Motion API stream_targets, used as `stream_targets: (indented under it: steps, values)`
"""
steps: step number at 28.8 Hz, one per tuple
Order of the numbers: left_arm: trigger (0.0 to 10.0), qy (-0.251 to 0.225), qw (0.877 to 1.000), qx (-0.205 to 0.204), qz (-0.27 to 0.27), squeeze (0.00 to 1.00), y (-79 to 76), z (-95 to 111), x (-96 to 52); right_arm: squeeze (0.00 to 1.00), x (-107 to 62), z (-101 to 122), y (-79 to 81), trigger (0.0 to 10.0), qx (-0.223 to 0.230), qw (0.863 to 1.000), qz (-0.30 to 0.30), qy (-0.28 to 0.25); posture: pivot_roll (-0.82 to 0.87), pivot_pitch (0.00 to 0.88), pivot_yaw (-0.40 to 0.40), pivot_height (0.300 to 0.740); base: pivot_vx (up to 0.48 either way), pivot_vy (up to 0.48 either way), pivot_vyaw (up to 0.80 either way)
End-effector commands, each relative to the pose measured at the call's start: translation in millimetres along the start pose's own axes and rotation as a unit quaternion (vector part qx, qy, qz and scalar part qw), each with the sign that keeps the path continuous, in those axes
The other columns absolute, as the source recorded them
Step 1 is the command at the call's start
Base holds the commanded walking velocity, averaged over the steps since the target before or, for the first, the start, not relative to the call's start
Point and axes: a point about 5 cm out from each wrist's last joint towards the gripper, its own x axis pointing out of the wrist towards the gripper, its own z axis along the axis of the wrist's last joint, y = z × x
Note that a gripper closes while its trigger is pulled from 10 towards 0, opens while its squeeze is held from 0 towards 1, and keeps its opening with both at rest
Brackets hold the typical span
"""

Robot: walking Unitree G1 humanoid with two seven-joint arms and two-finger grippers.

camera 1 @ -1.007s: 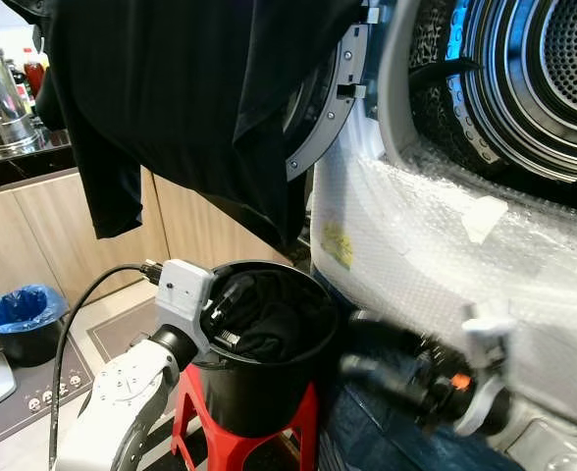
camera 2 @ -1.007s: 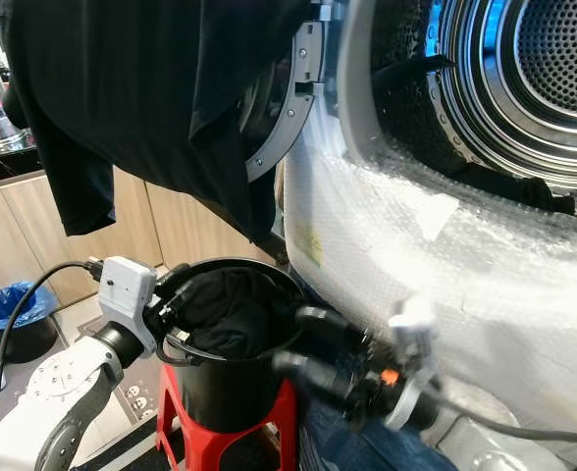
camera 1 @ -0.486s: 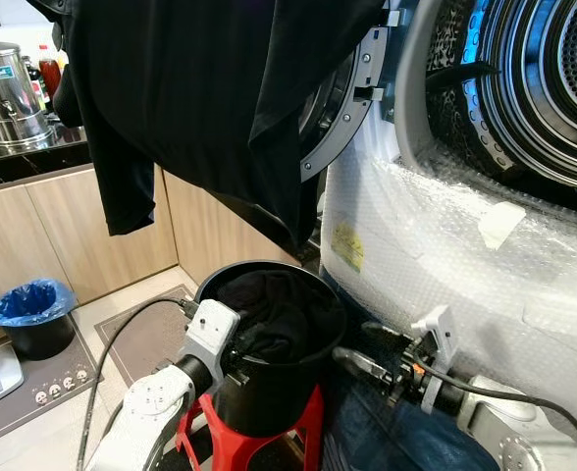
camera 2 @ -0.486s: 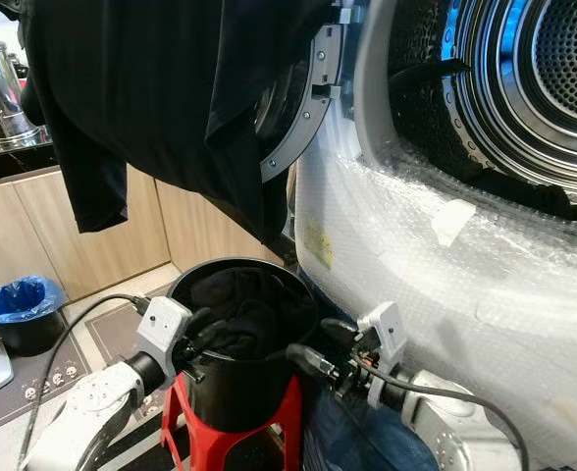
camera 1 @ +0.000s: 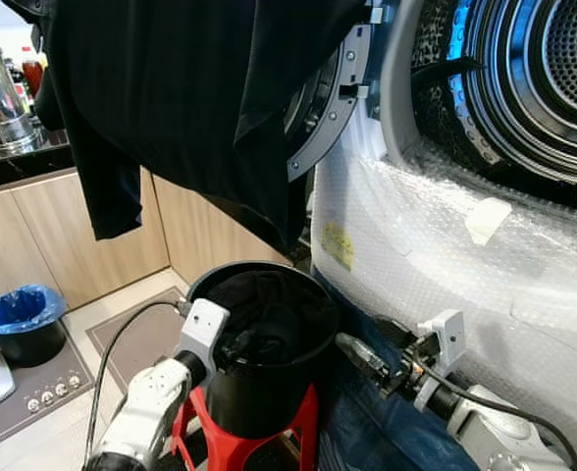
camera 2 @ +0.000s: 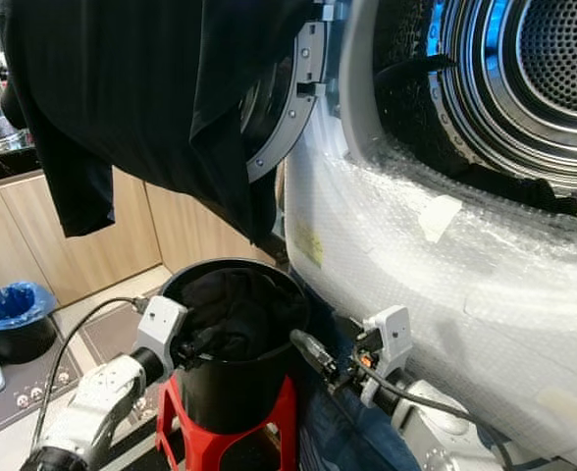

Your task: Clothes washing

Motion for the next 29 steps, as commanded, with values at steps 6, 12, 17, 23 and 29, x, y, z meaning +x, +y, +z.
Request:
stream_targets:
  steps: [6,12,17,23,29]
  values:
    - [10.0,-0.017,0.994,0.071,-0.086,0.00,-24.0,9.3,11.8,0.00,-3.2,3.6,4.8,10.0,-0.017,1.000,0.013,0.002,-0.11,0.000,-0.021,0.740,0.000,0.000,0.00]
    - [10.0,-0.038,0.991,0.048,-0.115,1.00,-36.4,11.3,10.8,0.00,-5.3,4.6,5.9,10.0,-0.022,1.000,0.009,0.001,-0.13,0.000,-0.005,0.740,0.000,0.000,0.00]
    - [10.0,-0.023,0.992,0.066,-0.106,1.00,-29.1,3.6,9.4,0.00,-7.2,2.1,9.6,10.0,-0.005,1.000,0.018,0.003,-0.13,0.000,-0.002,0.740,0.000,0.000,0.00]
    - [10.0,-0.017,0.994,0.059,-0.091,1.00,-16.7,4.1,8.4,0.00,-6.5,2.0,10.4,10.0,-0.007,1.000,0.016,0.003,-0.13,0.000,0.001,0.740,0.000,0.000,0.00]
    - [10.0,-0.009,0.996,0.041,-0.079,1.00,-13.2,-1.0,9.0,0.00,-6.7,4.0,9.7,10.0,-0.007,1.000,0.014,0.003,-0.13,0.000,-0.005,0.740,0.000,0.000,0.00]
